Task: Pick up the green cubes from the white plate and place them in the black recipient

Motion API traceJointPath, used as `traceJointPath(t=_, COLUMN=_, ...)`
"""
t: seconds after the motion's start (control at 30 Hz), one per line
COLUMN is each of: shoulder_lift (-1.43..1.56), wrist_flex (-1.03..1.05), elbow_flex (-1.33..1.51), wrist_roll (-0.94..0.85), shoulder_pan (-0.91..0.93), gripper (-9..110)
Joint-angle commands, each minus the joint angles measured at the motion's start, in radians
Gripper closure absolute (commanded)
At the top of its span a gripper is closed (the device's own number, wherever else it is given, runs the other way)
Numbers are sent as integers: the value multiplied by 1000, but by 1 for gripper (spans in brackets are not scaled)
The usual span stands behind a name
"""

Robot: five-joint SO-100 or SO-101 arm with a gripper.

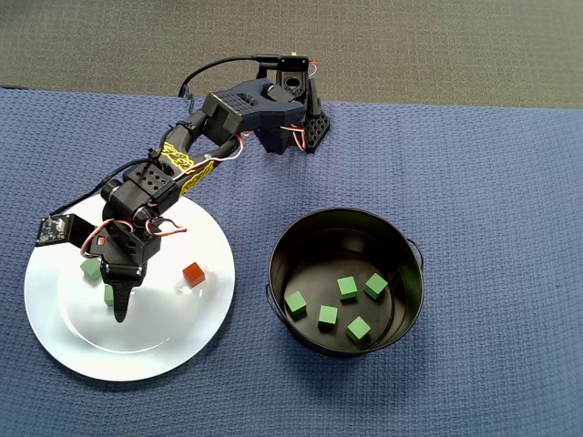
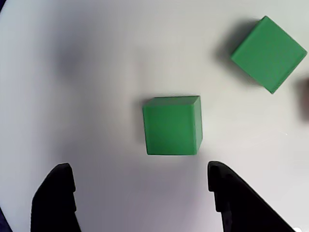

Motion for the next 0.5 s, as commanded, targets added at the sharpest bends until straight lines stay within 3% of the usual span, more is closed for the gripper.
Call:
traceJointPath(t=0.0, shoulder_lift=2, wrist_flex=12, elbow_flex=-77, wrist_roll=-61, shoulder_pan=-3, gripper=73)
traceJointPath(t=0.47, shoulder_lift=-8, wrist_flex=25, elbow_flex=-80, wrist_roll=-196, shoulder_pan=17, gripper=75)
